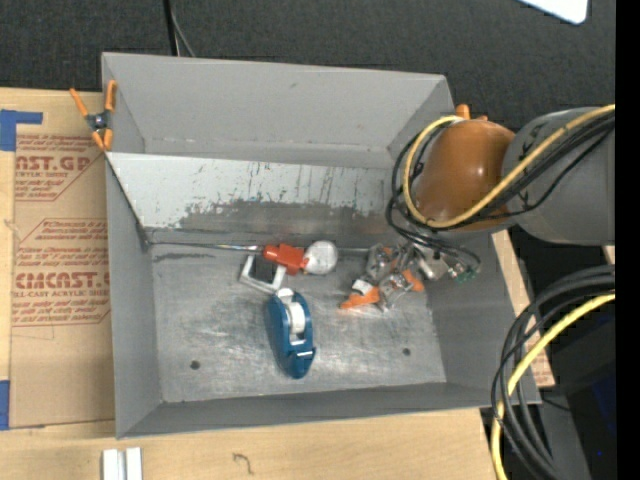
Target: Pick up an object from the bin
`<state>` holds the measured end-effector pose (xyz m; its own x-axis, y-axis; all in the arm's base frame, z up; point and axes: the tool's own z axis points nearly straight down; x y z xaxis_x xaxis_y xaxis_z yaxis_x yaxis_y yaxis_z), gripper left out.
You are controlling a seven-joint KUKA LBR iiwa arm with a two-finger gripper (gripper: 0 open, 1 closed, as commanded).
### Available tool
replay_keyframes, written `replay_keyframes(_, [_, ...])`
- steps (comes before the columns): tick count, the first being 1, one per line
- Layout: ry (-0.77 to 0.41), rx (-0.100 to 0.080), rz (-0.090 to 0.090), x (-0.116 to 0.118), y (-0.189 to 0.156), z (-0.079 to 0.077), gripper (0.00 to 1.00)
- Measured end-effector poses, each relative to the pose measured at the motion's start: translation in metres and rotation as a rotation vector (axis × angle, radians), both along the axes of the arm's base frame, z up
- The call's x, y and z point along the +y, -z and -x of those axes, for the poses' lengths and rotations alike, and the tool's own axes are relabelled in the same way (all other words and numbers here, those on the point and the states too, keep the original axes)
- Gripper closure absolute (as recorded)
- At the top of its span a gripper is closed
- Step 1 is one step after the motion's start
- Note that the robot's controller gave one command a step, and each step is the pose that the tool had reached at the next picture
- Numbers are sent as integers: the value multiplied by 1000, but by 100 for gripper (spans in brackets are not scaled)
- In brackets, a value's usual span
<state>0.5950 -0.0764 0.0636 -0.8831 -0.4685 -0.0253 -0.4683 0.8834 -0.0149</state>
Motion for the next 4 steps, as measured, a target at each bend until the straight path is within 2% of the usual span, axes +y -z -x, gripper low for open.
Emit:
replay_keyframes(1, [-17,13,0,1,-5,4,100])
replay_keyframes(4, [-15,33,-2,2,-17,6,100])
